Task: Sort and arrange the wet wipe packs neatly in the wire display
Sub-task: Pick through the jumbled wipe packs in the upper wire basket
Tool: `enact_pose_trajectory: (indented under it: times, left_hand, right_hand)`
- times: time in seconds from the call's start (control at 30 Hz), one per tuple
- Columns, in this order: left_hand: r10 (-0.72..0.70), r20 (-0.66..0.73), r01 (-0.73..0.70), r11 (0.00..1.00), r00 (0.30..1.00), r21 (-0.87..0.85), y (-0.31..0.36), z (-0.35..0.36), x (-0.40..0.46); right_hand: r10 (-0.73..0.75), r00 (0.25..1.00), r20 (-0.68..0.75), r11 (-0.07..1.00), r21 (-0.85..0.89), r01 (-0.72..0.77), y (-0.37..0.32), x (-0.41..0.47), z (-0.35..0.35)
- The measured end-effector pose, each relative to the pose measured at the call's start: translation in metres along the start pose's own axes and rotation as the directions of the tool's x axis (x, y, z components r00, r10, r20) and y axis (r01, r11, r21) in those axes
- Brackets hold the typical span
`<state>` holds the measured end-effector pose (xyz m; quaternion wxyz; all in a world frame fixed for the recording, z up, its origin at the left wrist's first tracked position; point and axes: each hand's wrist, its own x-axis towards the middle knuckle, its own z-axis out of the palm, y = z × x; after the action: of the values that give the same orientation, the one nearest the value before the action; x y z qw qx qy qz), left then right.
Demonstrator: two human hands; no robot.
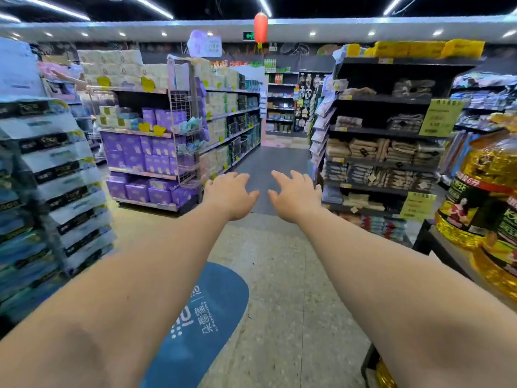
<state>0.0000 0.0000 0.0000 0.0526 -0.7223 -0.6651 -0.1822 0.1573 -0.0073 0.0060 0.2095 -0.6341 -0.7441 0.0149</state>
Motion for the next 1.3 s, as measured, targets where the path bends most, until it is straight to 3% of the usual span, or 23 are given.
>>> enact_pose_trajectory:
  times: [0.2, 0.53, 0.73, 1.03, 1.3]
  left_hand:
    - [-0.039, 0.060, 0.037, 0.999, 0.997, 0.028, -0.036, 0.058, 0.093]
    - [0.010, 0.046, -0.011, 0.999, 0.999, 0.038, -0.087, 0.110, 0.340]
    - [0.005, 0.072, -0.008, 0.999, 0.997, 0.040, -0.098, 0.181, 0.472]
    - [-0.028, 0.060, 0.023, 0.997, 0.998, 0.077, -0.093, 0.277, 0.719]
    - [-0.194, 0.012, 0.192, 0.977, 0.981, 0.091, -0.165, 0.333, 0.901]
  right_hand:
    - [0.014, 0.998, 0.061, 0.998, -0.055, -0.010, 0.016, 0.103, 0.061]
    - [0.070, 0.995, 0.076, 0.997, -0.024, -0.068, 0.038, 0.347, 0.125]
    - [0.060, 0.995, 0.082, 0.998, -0.010, -0.059, 0.078, 0.483, 0.177]
    - [-0.014, 0.993, 0.114, 0.996, -0.085, 0.024, 0.179, 0.744, 0.219]
    - [-0.166, 0.966, 0.197, 0.986, 0.031, 0.163, 0.176, 0.952, 0.290]
